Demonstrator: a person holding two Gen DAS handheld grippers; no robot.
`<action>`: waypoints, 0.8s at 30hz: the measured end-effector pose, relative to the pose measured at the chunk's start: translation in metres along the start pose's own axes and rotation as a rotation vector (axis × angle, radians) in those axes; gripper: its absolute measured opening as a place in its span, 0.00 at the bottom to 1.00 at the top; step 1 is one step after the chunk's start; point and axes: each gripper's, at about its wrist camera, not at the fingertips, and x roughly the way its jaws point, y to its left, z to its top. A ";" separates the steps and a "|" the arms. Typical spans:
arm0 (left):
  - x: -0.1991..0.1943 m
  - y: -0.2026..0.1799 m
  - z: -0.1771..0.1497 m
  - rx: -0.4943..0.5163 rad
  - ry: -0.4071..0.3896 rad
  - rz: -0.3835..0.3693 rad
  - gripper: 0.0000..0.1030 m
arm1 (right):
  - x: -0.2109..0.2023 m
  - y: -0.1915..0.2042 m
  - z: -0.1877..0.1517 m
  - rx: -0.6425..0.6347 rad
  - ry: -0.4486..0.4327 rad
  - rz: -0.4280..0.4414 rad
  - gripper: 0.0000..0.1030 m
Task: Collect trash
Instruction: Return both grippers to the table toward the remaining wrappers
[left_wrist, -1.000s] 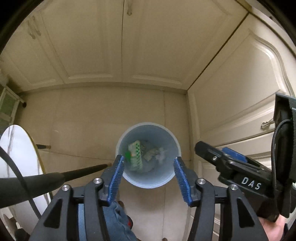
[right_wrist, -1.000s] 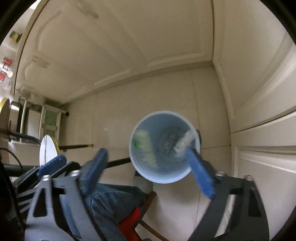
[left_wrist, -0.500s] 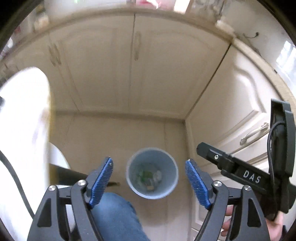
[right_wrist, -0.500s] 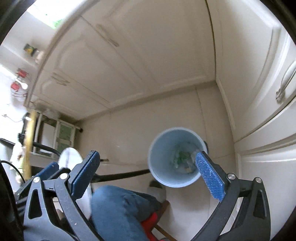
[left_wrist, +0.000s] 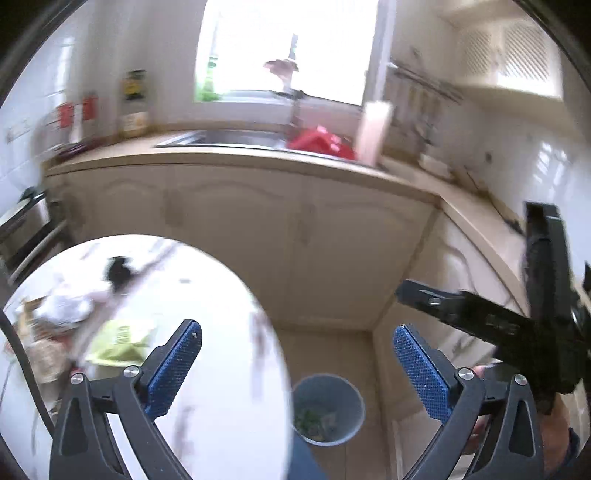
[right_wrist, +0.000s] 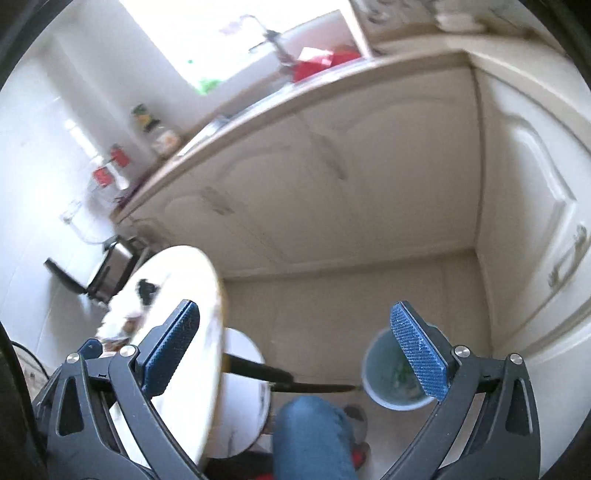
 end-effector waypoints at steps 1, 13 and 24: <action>-0.010 0.011 0.001 -0.024 -0.010 0.024 0.99 | -0.004 0.016 0.000 -0.023 -0.009 0.014 1.00; -0.143 0.074 -0.059 -0.154 -0.122 0.369 0.99 | -0.013 0.188 -0.041 -0.313 -0.037 0.129 1.00; -0.241 0.083 -0.124 -0.228 -0.197 0.513 0.99 | -0.021 0.297 -0.092 -0.561 -0.073 0.183 1.00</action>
